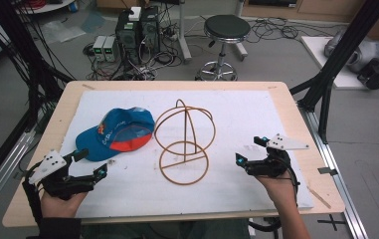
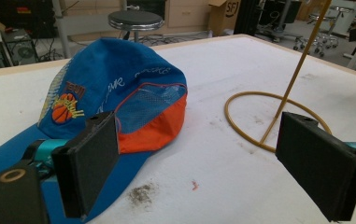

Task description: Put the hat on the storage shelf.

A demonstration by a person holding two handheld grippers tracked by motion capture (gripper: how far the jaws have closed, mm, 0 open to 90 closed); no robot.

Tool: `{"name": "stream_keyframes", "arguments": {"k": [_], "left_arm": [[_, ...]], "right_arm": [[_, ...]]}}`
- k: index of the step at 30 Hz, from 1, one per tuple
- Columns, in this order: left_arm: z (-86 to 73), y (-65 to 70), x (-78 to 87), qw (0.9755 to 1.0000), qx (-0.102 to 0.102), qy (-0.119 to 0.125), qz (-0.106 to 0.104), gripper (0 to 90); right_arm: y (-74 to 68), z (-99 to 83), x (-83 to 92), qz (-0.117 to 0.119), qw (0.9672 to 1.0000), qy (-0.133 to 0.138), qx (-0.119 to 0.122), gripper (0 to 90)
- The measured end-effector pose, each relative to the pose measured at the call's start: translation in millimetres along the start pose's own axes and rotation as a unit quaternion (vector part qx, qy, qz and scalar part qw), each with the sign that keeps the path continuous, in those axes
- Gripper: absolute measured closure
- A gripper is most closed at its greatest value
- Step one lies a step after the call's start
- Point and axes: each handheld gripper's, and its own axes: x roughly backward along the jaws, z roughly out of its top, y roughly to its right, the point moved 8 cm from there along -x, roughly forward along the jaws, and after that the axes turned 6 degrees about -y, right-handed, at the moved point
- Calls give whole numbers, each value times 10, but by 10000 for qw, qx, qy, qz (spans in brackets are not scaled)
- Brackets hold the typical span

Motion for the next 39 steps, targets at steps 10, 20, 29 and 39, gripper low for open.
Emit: {"name": "stream_keyframes", "arguments": {"k": [10,20,29,39], "left_arm": [[361,-40,-191,9990,-378,-240,-69,138],[724,-324,-592,9988,-236,-403,-150,138],[815,-611,-972,9978,-204,-634,60,139],[892,-818,-1288,9965,-223,-783,176,146]], "right_arm": [[-35,-5,-41,64,10000,-32,61,39],[-26,-3,-13,56,10000,-17,15,39],[-1,-24,-16,53,10000,-33,-50,39],[17,-41,-19,-4,10000,-51,-40,39]]}}
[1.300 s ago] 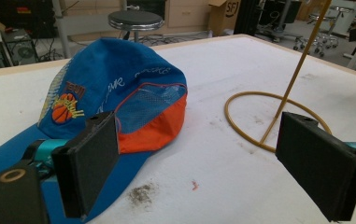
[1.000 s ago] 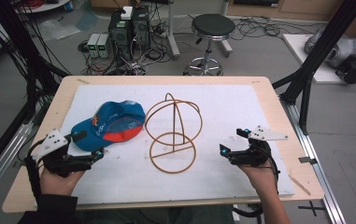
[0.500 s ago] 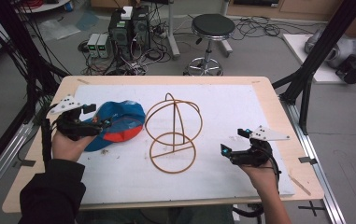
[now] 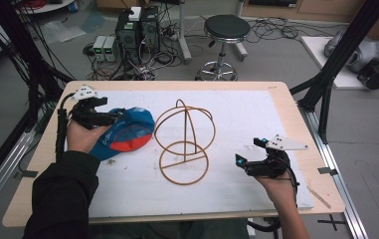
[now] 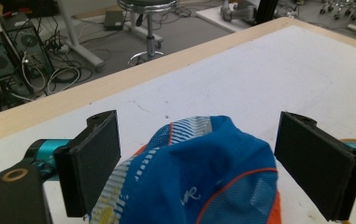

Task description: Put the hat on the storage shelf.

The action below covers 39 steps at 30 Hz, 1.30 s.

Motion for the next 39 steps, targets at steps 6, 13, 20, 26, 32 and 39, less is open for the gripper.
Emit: {"name": "stream_keyframes", "arguments": {"k": [6,13,20,26,32,39], "left_arm": [[-76,-65,-207,9996,21,-295,9,159],[-194,-35,-342,9978,-100,-650,-46,287],[-236,-29,-341,9957,-394,-840,47,647],[-231,35,-292,9930,-732,-926,100,870],[-117,64,-117,9953,-734,-625,-10,882],[160,102,240,9974,-689,-194,-108,884]], "right_arm": [[12,-19,1,-9,10000,-35,-49,39],[32,-32,-17,-31,10000,-55,-62,39],[22,-32,-17,-37,10000,-53,-51,39],[32,-31,-12,-52,10000,-38,-58,39],[22,-40,-21,-24,9999,-48,-86,39],[12,-39,-45,14,10000,-60,-75,39]]}}
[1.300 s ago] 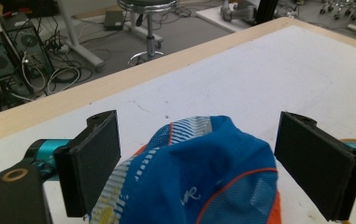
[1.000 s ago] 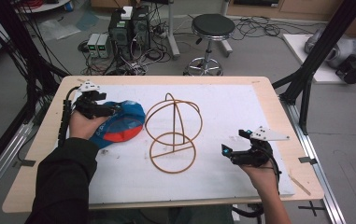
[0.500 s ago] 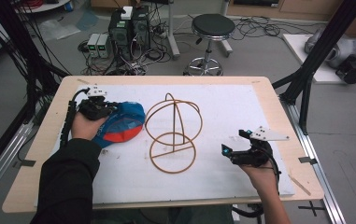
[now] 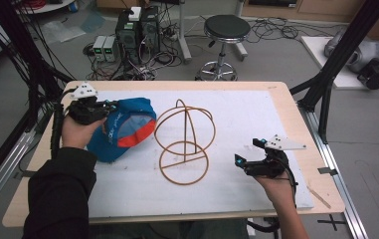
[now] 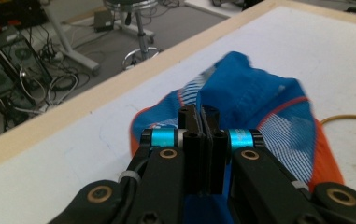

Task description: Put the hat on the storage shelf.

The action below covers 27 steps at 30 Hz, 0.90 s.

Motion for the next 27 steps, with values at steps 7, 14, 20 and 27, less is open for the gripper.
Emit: {"name": "stream_keyframes", "arguments": {"k": [7,14,20,27], "left_arm": [[354,49,371,9994,-144,310,-94,884],[685,139,676,9964,-250,715,-373,884],[880,233,806,9921,-263,1008,-704,884],[1062,354,938,9886,-427,1131,-899,884]], "right_arm": [[5,-1,-10,13,10000,15,-12,39],[17,-8,-7,9,10000,18,-66,39],[-2,-6,-14,12,10000,7,-83,39],[-4,-11,-29,23,10000,-16,-48,39]]}}
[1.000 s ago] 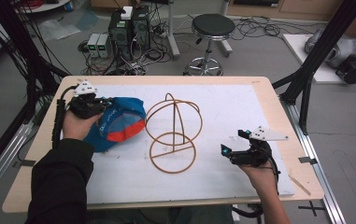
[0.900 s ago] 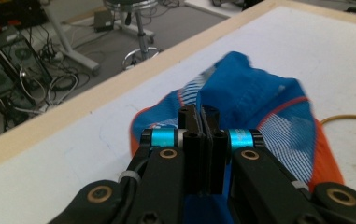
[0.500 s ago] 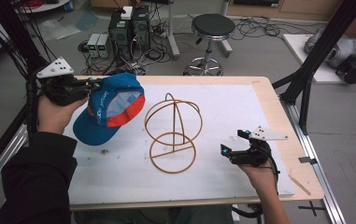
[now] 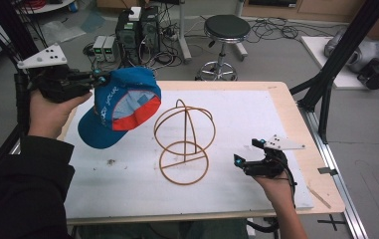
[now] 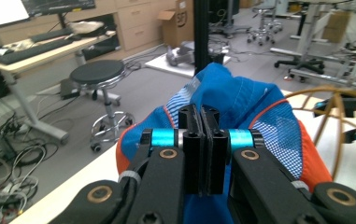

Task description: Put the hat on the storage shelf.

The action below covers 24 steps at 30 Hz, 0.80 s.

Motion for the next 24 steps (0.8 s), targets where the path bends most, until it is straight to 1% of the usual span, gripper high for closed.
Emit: {"name": "stream_keyframes", "arguments": {"k": [2,4,5,8,9,11,13,16,18,20,23,24], "left_arm": [[88,43,33,9999,-47,58,-80,884],[193,89,72,9996,-58,197,-202,883],[244,109,94,9994,-54,258,-221,883],[390,183,166,9981,-113,450,-393,883],[433,211,184,9977,-130,489,-441,884],[509,272,201,9971,-162,542,-514,884],[573,344,205,9963,-261,546,-605,884],[666,458,185,9948,-291,595,-769,883],[715,526,159,9940,-378,589,-843,884],[753,592,117,9931,-413,584,-929,884],[780,673,27,9924,-469,554,-996,883],[785,699,-9,9920,-464,562,-1029,883]], "right_arm": [[-1,-1,-5,4,10000,1,10,39],[-9,-1,-7,29,10000,0,-11,39],[-9,1,-7,25,10000,8,12,39],[-5,6,1,10,10000,32,-3,39],[-7,3,6,13,10000,17,-28,39],[3,8,7,-6,10000,43,6,39],[4,7,7,-13,10000,40,4,39],[2,5,3,-4,10000,31,3,39],[0,4,2,3,10000,27,-5,39],[0,-2,4,-7,10000,14,-23,39],[16,-7,11,-34,10000,17,-18,39],[14,-9,16,-24,10000,16,-64,39]]}}
